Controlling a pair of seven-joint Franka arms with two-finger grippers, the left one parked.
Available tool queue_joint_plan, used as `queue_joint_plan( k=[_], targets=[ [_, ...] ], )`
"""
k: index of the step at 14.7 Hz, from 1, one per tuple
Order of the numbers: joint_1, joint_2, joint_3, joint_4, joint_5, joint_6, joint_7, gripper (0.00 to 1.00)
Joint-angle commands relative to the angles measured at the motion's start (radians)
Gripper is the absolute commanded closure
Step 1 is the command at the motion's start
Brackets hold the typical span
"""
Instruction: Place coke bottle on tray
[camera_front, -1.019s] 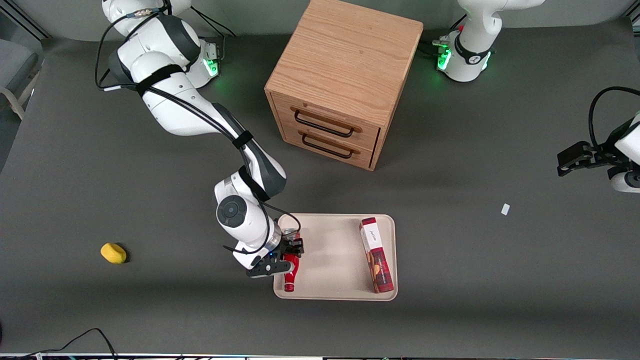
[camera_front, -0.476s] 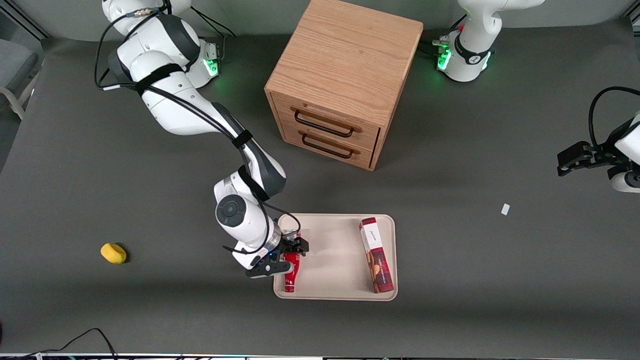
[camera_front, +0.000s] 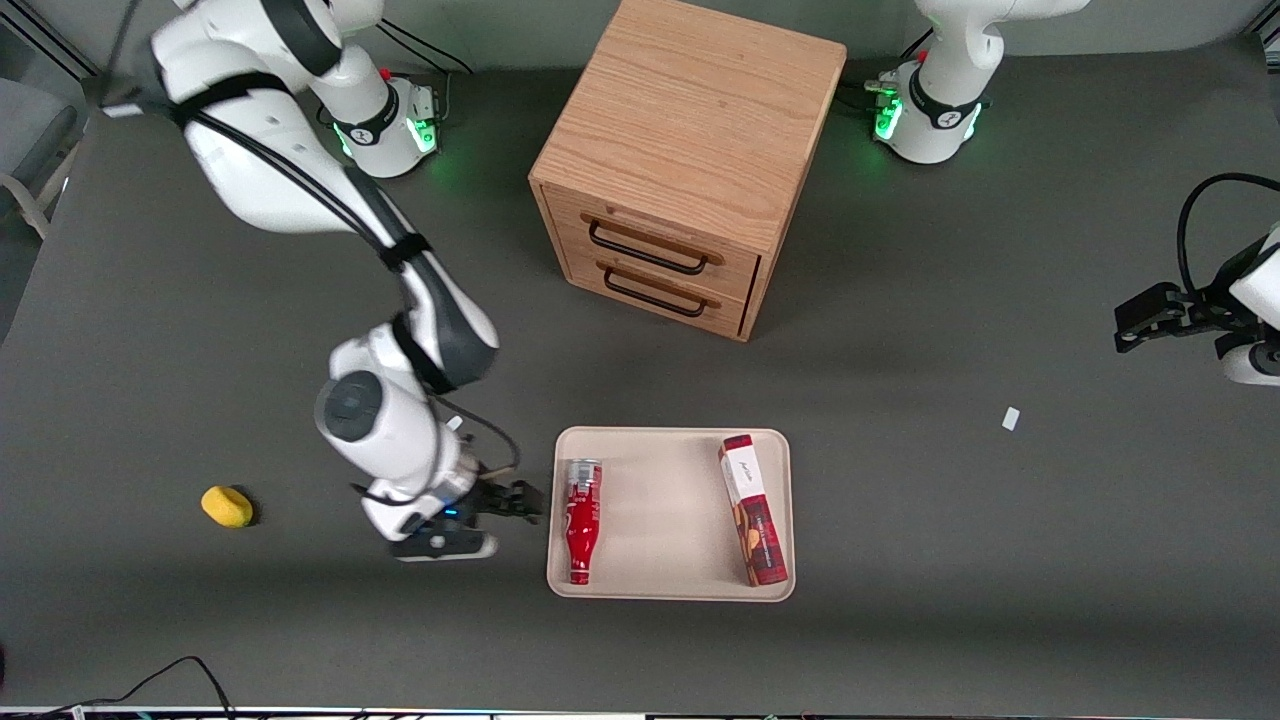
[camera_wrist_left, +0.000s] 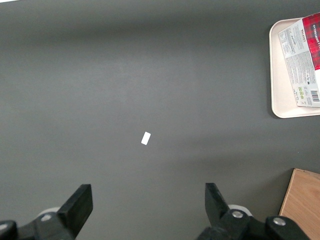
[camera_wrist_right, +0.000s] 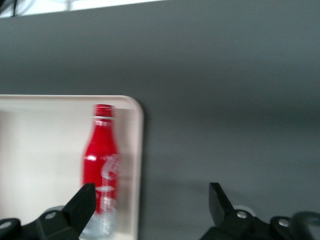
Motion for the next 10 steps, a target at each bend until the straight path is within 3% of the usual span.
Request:
queue_joint_plan(
  k=[1, 6, 10],
  targets=[
    [-0.048, -0.27, -0.009, -0.312, -0.003, 0.01, 0.009, 0.0],
    [-0.062, -0.497, -0.138, -0.381, -0.004, -0.309, -0.14, 0.0],
    [-0.062, -0.689, -0.198, -0.493, -0.003, -0.341, -0.223, 0.0]
  ],
)
